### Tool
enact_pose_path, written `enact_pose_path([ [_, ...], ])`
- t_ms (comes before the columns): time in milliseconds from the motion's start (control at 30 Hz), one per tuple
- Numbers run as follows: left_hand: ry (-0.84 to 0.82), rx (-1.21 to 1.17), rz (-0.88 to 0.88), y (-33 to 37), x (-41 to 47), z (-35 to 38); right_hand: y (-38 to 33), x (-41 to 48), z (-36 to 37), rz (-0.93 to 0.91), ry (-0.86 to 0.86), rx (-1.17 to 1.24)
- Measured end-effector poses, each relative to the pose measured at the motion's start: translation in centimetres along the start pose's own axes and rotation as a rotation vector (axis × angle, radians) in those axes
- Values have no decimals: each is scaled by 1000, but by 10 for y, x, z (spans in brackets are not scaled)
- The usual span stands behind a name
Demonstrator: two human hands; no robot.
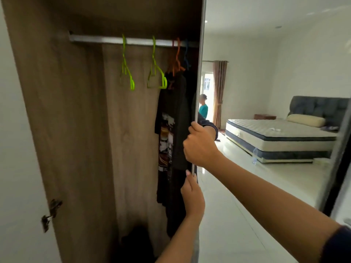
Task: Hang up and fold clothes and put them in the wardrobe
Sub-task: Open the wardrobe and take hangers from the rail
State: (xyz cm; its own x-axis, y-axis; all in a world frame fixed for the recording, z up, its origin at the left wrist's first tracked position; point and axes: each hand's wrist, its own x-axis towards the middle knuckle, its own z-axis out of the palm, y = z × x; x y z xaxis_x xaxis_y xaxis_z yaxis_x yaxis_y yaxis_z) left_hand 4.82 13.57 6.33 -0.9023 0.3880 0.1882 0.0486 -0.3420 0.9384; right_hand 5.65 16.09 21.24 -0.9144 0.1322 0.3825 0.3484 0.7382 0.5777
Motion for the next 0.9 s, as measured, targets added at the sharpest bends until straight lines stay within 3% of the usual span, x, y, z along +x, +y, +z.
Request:
enact_pose_path([
  [200, -143, 95, 83, 5, -34, -31, -23, -35, -2, 80, 2, -203],
  [333, -183, 94, 158, -6, -72, -45, -35, -77, -16, 106, 230, -228],
  [567, -417, -30, 241, 1, -144, -50, -45, -161, -43, 260, 359, -197],
  [767, -671, -216, 173, 32, -183, -26, -25, -213, -81, 397, 419, -233],
  [900, -805, -226, 124, 63, -206, 1, -3, -240, -117, 501, 339, -333],
])
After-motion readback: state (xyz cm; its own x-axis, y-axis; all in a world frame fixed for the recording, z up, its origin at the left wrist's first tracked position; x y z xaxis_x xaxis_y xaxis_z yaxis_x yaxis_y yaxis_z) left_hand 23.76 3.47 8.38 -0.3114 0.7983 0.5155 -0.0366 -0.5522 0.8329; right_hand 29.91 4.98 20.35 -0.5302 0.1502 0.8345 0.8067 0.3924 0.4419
